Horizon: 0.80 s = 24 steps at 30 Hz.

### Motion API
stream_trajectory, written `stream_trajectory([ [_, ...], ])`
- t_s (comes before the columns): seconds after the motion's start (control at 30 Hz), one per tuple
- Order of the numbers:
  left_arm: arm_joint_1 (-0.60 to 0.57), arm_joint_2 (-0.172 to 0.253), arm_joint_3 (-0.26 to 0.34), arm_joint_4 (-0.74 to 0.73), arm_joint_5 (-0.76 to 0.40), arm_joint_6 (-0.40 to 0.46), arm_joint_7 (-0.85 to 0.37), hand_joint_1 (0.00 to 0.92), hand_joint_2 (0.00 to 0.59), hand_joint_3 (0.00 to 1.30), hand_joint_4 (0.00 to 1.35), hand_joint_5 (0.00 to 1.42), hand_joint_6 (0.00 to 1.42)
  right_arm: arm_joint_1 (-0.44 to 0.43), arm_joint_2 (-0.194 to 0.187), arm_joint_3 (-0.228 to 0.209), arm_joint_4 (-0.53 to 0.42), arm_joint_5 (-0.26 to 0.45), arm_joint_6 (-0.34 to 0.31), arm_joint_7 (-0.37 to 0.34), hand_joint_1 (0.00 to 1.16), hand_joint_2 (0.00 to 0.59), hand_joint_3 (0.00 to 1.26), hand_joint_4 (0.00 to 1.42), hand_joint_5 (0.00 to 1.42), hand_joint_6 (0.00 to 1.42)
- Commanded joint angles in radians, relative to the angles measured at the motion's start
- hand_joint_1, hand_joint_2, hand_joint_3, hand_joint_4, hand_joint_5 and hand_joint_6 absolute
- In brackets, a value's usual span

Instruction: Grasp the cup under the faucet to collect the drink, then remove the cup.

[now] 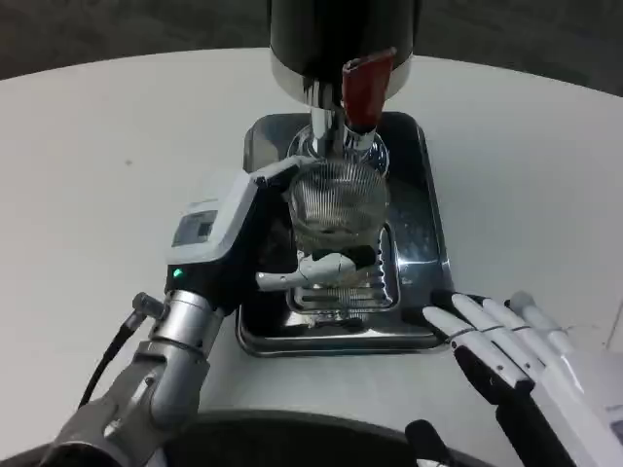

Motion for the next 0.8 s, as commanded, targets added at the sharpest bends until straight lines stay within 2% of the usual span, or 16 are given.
stream_trajectory([
  [0.03, 0.024, 0.006, -0.009, 0.002, -0.013, -0.008, -0.032, 0.366, 0.084, 0.18, 0.16, 0.53, 0.61, 0.015, 0.004, -0.001, -0.002, 0.012, 0.013, 0.005, 0.49, 0.471, 0.19, 0.10, 0.12, 0.08],
  [0.27, 0.037, 0.012, 0.006, -0.013, -0.039, -0.027, -0.040, 0.355, 0.068, 0.11, 0.13, 0.51, 0.57, 0.018, -0.003, -0.009, -0.001, 0.032, 0.031, 0.011, 0.49, 0.476, 0.19, 0.11, 0.12, 0.10],
  [0.43, 0.068, 0.024, 0.021, -0.047, -0.065, -0.043, -0.053, 0.247, 0.028, 0.08, 0.13, 0.49, 0.56, 0.018, -0.003, -0.003, -0.002, 0.036, 0.031, 0.012, 0.49, 0.477, 0.20, 0.11, 0.13, 0.12],
  [0.63, 0.163, 0.047, 0.082, -0.159, -0.125, -0.062, -0.080, 0.137, 0.002, 0.07, 0.12, 0.48, 0.53, 0.019, -0.004, 0.001, -0.001, 0.038, 0.029, 0.011, 0.49, 0.477, 0.20, 0.12, 0.13, 0.13],
  [0.73, 0.201, 0.052, 0.123, -0.206, -0.175, -0.069, -0.109, 0.011, 0.000, 0.05, 0.08, 0.40, 0.38, 0.019, -0.007, 0.004, 0.000, 0.040, 0.026, 0.012, 0.49, 0.477, 0.20, 0.12, 0.14, 0.14],
  [0.8, 0.223, 0.057, 0.148, -0.245, -0.214, -0.087, -0.142, 0.000, 0.030, 0.01, 0.01, 0.32, 0.26, 0.018, -0.005, 0.006, -0.002, 0.038, 0.028, 0.012, 0.49, 0.477, 0.20, 0.12, 0.15, 0.15],
])
